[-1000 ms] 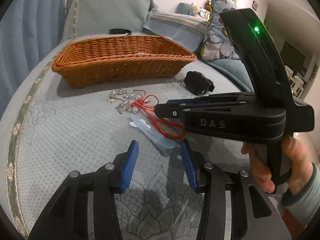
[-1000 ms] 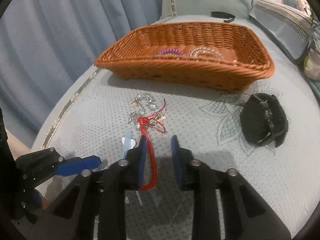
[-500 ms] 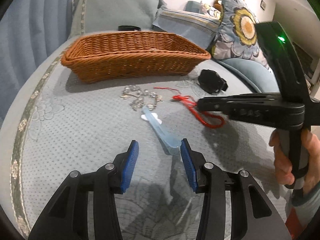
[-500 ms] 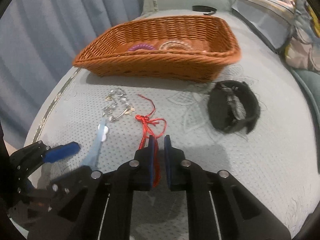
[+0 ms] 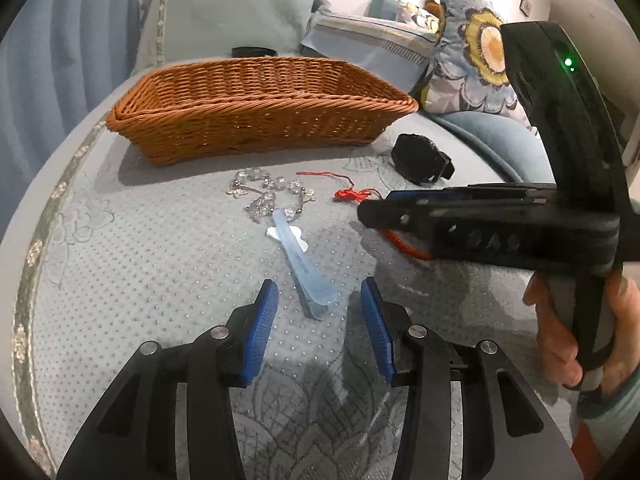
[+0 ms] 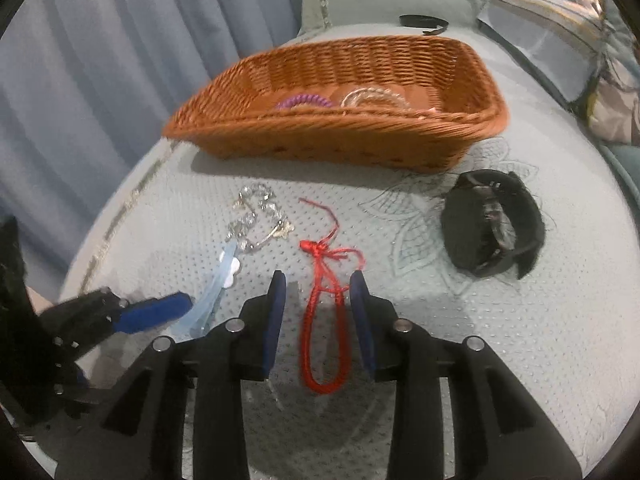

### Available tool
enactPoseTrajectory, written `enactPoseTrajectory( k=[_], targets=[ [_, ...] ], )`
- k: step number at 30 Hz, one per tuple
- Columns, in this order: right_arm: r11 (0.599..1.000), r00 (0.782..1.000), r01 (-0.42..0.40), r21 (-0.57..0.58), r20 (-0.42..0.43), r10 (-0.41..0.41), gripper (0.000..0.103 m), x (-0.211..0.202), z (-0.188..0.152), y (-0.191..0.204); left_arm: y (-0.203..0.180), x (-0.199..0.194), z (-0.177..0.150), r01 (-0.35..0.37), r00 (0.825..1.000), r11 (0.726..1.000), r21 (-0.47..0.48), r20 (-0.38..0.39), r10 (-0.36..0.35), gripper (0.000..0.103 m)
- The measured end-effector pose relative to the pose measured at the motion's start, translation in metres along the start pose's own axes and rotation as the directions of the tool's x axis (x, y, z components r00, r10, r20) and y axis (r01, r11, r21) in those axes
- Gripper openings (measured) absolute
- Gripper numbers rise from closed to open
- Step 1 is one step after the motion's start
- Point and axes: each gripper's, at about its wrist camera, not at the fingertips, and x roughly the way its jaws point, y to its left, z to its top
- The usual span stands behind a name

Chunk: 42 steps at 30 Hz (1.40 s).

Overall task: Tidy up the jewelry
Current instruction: 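Grasp the light blue plastic clip with the left tool while the right tool grasps the red cord bracelet, then carry both items over the wicker basket and open both tools to drop them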

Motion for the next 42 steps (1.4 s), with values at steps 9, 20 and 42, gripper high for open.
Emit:
enactPoseTrajectory(
  k=[9, 20, 42],
  targets=[
    [0.986, 0.994, 0.11, -0.128, 0.019, -0.109, 0.007, 0.003, -0.008, 0.02, 0.017, -0.001, 0.0, -0.009, 1.0, 0.998, -0.069, 0.011, 0.01, 0.01],
    [0.995, 0.997, 0.044, -0.091, 0.061, -0.039, 0.006, -0.023, -0.008, 0.008, 0.031, -0.026, 0.002, 0.02, 0.996, 0.996, -0.083, 0.084, -0.013, 0.01],
    [0.997, 0.956, -0.061, 0.038, 0.288, 0.048, 0.006, -0.095, 0.04, -0.029, 0.048, -0.066, 0.053, 0.044, 0.966, 0.993, -0.111, 0.257, -0.014, 0.01]
  ],
)
